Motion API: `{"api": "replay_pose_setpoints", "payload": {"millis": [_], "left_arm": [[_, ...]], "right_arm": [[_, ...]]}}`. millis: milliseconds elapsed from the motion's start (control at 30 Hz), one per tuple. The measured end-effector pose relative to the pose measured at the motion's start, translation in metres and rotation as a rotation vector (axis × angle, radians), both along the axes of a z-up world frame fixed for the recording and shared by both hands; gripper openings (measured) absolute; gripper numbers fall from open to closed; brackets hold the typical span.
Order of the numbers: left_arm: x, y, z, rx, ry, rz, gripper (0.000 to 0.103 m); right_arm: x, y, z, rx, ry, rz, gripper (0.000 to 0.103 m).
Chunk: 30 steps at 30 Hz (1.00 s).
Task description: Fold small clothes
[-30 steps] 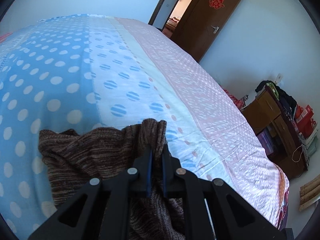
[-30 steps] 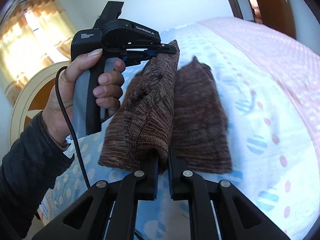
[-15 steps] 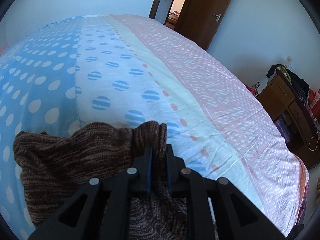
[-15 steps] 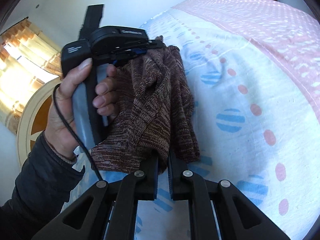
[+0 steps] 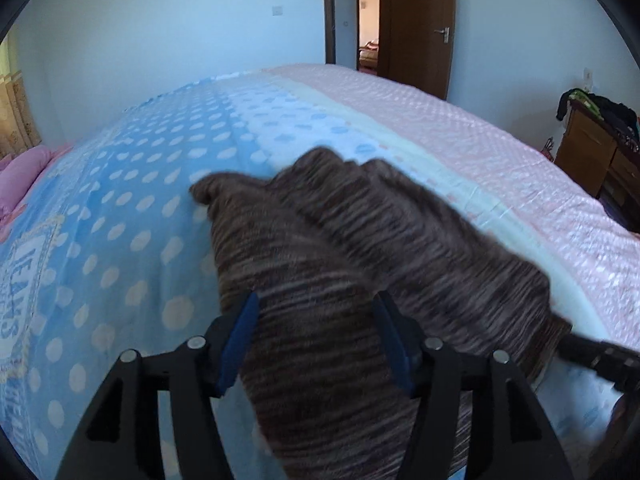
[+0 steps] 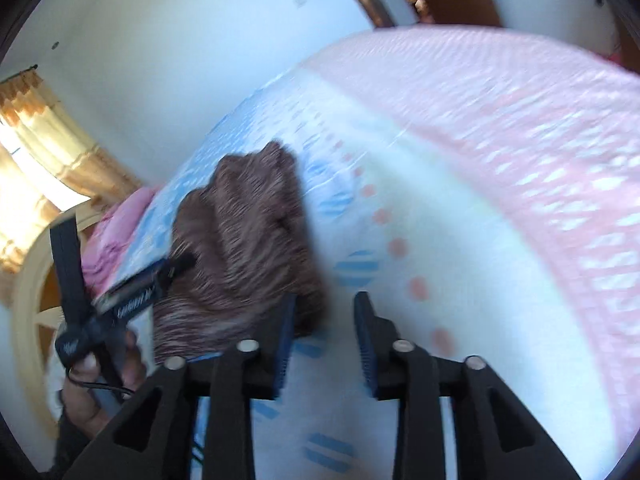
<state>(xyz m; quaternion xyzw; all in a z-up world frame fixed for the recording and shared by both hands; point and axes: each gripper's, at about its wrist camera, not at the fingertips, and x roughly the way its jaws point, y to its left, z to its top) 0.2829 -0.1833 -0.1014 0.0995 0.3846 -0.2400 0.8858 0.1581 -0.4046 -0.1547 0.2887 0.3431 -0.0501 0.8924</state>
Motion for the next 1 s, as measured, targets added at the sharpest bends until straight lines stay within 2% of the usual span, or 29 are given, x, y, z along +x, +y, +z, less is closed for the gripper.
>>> {"api": "replay_pose_setpoints", "payload": {"millis": [67, 100, 200, 333, 367, 433, 533, 567, 600, 667, 733, 800, 933, 967, 1000], "left_arm": [[-0.003, 0.010, -0.013, 0.018, -0.005, 0.022, 0.063], [-0.004, 0.015, -0.017, 0.014, -0.007, 0.023, 0.065], [-0.002, 0.027, -0.023, -0.057, 0.028, 0.027, 0.072], [0.005, 0.045, -0.026, -0.164, 0.103, 0.061, 0.080], [0.005, 0.050, -0.026, -0.190, 0.108, 0.065, 0.080], [0.006, 0.056, -0.029, -0.214, 0.132, 0.075, 0.087], [0.009, 0.064, -0.036, -0.258, 0.182, 0.075, 0.088], [0.010, 0.064, -0.036, -0.263, 0.186, 0.073, 0.088], [0.010, 0.063, -0.036, -0.258, 0.185, 0.071, 0.089], [0.009, 0.060, -0.036, -0.238, 0.175, 0.067, 0.089], [0.008, 0.061, -0.036, -0.234, 0.175, 0.063, 0.090], [0.008, 0.064, -0.038, -0.237, 0.177, 0.065, 0.090], [0.006, 0.067, -0.038, -0.233, 0.174, 0.071, 0.092], [0.006, 0.066, -0.038, -0.229, 0.173, 0.073, 0.092], [0.005, 0.066, -0.038, -0.225, 0.171, 0.074, 0.092]], "right_arm": [[-0.003, 0.001, 0.012, -0.094, -0.009, -0.042, 0.037], [0.003, 0.004, 0.019, -0.119, -0.003, -0.020, 0.037], [0.042, 0.022, 0.051, -0.189, -0.009, 0.127, 0.036], [0.124, 0.042, 0.072, -0.229, 0.020, 0.290, 0.036], [0.138, 0.046, 0.072, -0.233, 0.039, 0.325, 0.036], [0.178, 0.050, 0.059, -0.226, 0.131, 0.378, 0.036], [0.223, 0.047, 0.019, -0.272, 0.273, 0.347, 0.036], [0.230, 0.043, 0.011, -0.277, 0.286, 0.338, 0.036], [0.232, 0.038, 0.011, -0.265, 0.270, 0.320, 0.036], [0.234, 0.037, 0.015, -0.261, 0.297, 0.317, 0.036], [0.231, 0.043, 0.028, -0.333, 0.301, 0.294, 0.036], [0.223, 0.060, 0.050, -0.429, 0.254, 0.300, 0.036], [0.218, 0.107, 0.091, -0.465, 0.120, 0.460, 0.036], [0.224, 0.122, 0.092, -0.466, 0.124, 0.525, 0.036], [0.233, 0.136, 0.090, -0.477, 0.139, 0.570, 0.031]]}}
